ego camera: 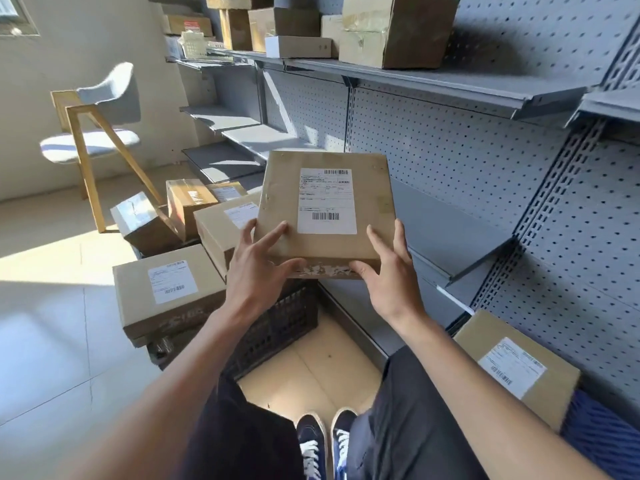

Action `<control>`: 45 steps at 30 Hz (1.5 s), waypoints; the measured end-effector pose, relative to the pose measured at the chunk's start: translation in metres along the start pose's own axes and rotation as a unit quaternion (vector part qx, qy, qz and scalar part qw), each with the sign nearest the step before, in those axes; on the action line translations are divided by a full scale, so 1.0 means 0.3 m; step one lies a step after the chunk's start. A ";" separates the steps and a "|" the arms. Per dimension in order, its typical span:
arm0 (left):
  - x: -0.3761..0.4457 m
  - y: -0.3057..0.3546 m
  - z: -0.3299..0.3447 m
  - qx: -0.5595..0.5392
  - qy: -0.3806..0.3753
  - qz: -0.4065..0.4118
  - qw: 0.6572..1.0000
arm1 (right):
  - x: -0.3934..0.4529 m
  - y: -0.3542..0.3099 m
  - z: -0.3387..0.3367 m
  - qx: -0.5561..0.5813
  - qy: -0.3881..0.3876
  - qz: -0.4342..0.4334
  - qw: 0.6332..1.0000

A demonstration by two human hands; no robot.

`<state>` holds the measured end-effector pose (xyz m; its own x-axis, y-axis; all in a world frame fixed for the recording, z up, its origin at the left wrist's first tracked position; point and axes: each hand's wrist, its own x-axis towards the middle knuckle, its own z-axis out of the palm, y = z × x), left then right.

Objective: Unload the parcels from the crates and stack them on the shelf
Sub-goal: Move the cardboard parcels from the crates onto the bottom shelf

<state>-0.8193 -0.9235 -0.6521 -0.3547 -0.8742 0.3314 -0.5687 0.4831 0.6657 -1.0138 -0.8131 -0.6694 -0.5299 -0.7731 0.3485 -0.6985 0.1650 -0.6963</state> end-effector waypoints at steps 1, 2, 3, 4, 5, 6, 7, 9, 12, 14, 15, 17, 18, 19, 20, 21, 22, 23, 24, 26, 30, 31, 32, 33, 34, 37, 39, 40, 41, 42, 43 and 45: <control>0.006 0.007 0.015 -0.007 -0.009 0.003 1.000 | -0.002 0.010 -0.012 -0.005 0.003 0.007 1.000; 0.015 0.017 0.028 -0.013 -0.018 0.008 1.000 | -0.005 0.020 -0.026 -0.007 0.007 0.015 1.000; 0.023 0.029 0.044 -0.016 -0.028 0.016 0.999 | -0.009 0.031 -0.043 -0.010 0.012 0.025 1.000; 0.031 0.043 0.060 -0.021 -0.038 0.026 0.999 | -0.016 0.042 -0.063 -0.014 0.018 0.035 0.999; 0.037 0.063 0.078 -0.027 -0.047 0.038 0.998 | -0.026 0.054 -0.086 -0.021 0.026 0.046 0.998; 0.041 0.085 0.098 -0.033 -0.056 0.048 0.997 | -0.037 0.066 -0.112 -0.029 0.034 0.056 0.997; 0.043 0.109 0.120 -0.038 -0.064 0.055 0.996 | -0.049 0.080 -0.139 -0.037 0.041 0.065 0.996; 0.038 0.152 0.170 -0.044 -0.082 0.064 0.994 | -0.077 0.111 -0.195 -0.052 0.047 0.083 0.994; 0.016 0.212 0.255 -0.063 -0.108 0.080 0.989 | -0.122 0.166 -0.277 -0.066 0.058 0.110 0.990; -0.002 0.258 0.311 -0.067 -0.130 0.090 0.985 | -0.158 0.208 -0.330 -0.071 0.073 0.129 0.986; -0.012 0.282 0.338 -0.066 -0.140 0.098 0.983 | -0.177 0.230 -0.354 -0.074 0.080 0.138 0.984; -0.035 0.329 0.395 -0.067 -0.158 0.115 0.978 | -0.221 0.277 -0.398 -0.078 0.094 0.158 0.980; -0.050 0.351 0.425 -0.070 -0.167 0.123 0.976 | -0.247 0.302 -0.418 -0.078 0.101 0.169 0.977; -0.069 0.373 0.457 -0.073 -0.178 0.129 0.973 | -0.275 0.327 -0.437 -0.077 0.109 0.181 0.974; -0.089 0.396 0.487 -0.075 -0.188 0.135 0.970 | -0.304 0.351 -0.457 -0.076 0.118 0.191 0.972; -0.109 0.415 0.520 -0.077 -0.197 0.140 0.967 | -0.333 0.376 -0.476 -0.076 0.125 0.200 0.969; -0.131 0.435 0.552 -0.078 -0.207 0.145 0.964 | -0.363 0.401 -0.497 -0.077 0.133 0.208 0.966; -0.151 0.455 0.583 -0.081 -0.220 0.149 0.961 | -0.393 0.424 -0.517 -0.078 0.140 0.217 0.963; -0.172 0.475 0.614 -0.085 -0.232 0.154 0.957 | -0.423 0.446 -0.539 -0.078 0.148 0.225 0.960; -0.214 0.513 0.674 -0.091 -0.253 0.164 0.949 | -0.483 0.487 -0.579 -0.080 0.161 0.243 0.953; -0.308 0.585 0.777 -0.095 -0.279 0.183 0.938 | -0.586 0.556 -0.648 -0.099 0.184 0.275 0.938; -0.329 0.598 0.802 -0.097 -0.287 0.185 0.935 | -0.608 0.569 -0.663 -0.103 0.188 0.284 0.935; -0.348 0.611 0.825 -0.097 -0.295 0.189 0.932 | -0.630 0.581 -0.678 -0.109 0.190 0.292 0.931; -0.364 0.625 0.849 -0.099 -0.303 0.194 0.928 | -0.649 0.594 -0.691 -0.114 0.193 0.299 0.928; -0.381 0.636 0.874 -0.100 -0.313 0.199 0.923 | -0.670 0.606 -0.704 -0.118 0.195 0.308 0.924; -0.437 0.681 0.946 -0.103 -0.340 0.207 0.911 | -0.727 0.653 -0.746 -0.132 0.202 0.326 0.914; -0.482 0.714 0.998 -0.098 -0.350 0.221 0.905 | -0.770 0.697 -0.773 -0.138 0.212 0.346 0.903; -0.505 0.727 1.026 -0.095 -0.357 0.227 0.901 | -0.792 0.719 -0.784 -0.137 0.219 0.356 0.898; -0.530 0.739 1.054 -0.094 -0.366 0.230 0.897 | -0.816 0.742 -0.793 -0.137 0.226 0.364 0.893; -0.556 0.747 1.084 -0.093 -0.376 0.231 0.893 | -0.842 0.765 -0.801 -0.138 0.233 0.372 0.888; -0.583 0.753 1.113 -0.092 -0.386 0.230 0.889 | -0.869 0.788 -0.809 -0.139 0.238 0.381 0.883; -0.637 0.759 1.166 -0.095 -0.410 0.230 0.878 | -0.920 0.831 -0.825 -0.144 0.244 0.395 0.874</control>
<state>-1.1405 -0.6297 -0.7979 -0.9731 -0.2242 0.0535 -0.1201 0.6914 0.7125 -1.1607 -0.4069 -0.7839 -0.9943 -0.0063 0.1061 -0.0770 0.7307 -0.6784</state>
